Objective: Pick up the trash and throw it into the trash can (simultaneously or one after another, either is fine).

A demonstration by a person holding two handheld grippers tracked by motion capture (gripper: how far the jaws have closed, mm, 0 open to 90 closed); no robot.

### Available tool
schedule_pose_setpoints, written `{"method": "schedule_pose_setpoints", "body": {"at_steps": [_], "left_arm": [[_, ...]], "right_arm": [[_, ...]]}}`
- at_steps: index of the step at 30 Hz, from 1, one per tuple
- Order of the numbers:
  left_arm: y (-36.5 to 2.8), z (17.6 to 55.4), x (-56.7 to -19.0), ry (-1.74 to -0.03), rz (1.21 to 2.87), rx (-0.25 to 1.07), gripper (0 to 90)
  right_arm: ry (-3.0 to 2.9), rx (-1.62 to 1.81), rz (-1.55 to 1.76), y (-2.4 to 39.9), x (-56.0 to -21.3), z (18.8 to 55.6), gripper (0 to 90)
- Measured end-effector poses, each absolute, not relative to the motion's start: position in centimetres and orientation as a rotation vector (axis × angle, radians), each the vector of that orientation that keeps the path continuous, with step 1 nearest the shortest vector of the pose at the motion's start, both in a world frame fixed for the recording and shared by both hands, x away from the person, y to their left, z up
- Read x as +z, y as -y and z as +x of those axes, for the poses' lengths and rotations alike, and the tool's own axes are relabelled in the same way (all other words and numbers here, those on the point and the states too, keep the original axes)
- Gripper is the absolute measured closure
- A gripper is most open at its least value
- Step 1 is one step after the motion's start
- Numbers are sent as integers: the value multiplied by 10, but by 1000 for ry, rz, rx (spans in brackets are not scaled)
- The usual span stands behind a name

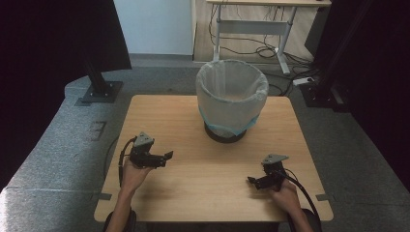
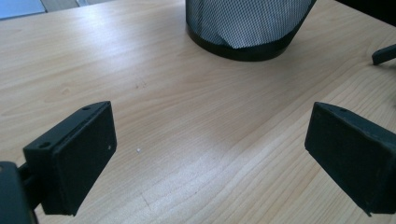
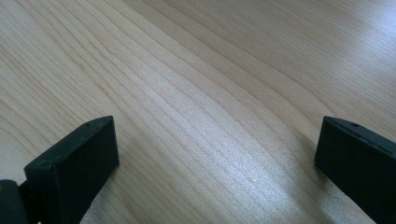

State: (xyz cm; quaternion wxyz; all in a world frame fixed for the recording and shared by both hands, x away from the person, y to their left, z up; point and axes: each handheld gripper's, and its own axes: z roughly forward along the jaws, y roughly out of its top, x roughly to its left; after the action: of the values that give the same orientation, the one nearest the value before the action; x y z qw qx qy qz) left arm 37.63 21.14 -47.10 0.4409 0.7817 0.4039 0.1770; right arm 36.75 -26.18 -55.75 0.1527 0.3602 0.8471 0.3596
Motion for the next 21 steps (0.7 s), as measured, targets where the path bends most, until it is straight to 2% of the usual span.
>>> {"method": "schedule_pose_setpoints", "body": {"at_steps": [21], "left_arm": [[-203, 373, -511, -1012, 1995, 414, 23]], "right_arm": [[-2427, 1030, 1035, 262, -557, 367, 0]]}}
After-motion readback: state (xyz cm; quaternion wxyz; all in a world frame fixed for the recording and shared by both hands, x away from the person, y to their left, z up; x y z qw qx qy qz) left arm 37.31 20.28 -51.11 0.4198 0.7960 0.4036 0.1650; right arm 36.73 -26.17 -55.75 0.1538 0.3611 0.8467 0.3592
